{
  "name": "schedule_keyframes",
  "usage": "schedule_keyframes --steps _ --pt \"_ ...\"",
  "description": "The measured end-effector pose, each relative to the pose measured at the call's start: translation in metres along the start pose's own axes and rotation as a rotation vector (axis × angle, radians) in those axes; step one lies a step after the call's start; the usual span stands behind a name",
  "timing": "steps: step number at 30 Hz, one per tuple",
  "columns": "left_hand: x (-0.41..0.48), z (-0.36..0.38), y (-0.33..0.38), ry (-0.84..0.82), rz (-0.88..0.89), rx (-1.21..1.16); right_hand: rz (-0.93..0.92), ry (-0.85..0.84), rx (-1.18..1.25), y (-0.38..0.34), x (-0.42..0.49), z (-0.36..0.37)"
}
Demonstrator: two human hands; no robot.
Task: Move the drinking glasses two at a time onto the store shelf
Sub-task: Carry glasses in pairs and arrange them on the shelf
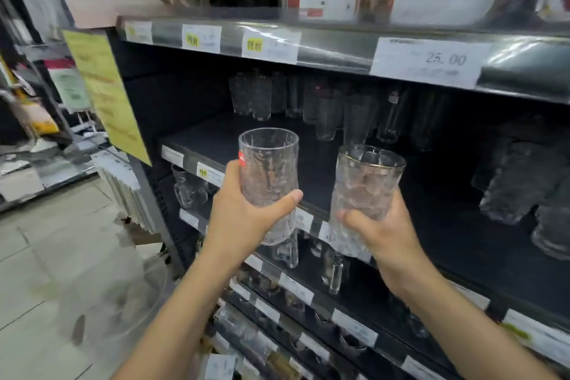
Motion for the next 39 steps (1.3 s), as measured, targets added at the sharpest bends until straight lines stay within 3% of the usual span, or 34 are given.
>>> schedule_keyframes --steps 7,24,39 --pt "0.055 -0.048 -0.035 -0.024 -0.006 -0.053 -0.005 0.103 0.001 0.007 0.049 0.041" --pt "0.200 -0.109 -0.110 -0.048 -0.012 0.017 0.061 0.120 -0.107 0.044 0.201 0.089" --pt "0.260 -0.181 -0.163 -0.129 0.023 -0.006 0.110 0.233 -0.186 0.078 0.301 0.192"
Point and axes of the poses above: each hand's wrist, its own x-axis towards the middle knuckle, its own z-axis out of the palm, y = z × x, the point moved 2 cm from there along x, towards the middle knuckle, and after that the axes turned 10 degrees about -y, right-handed, at the moved point
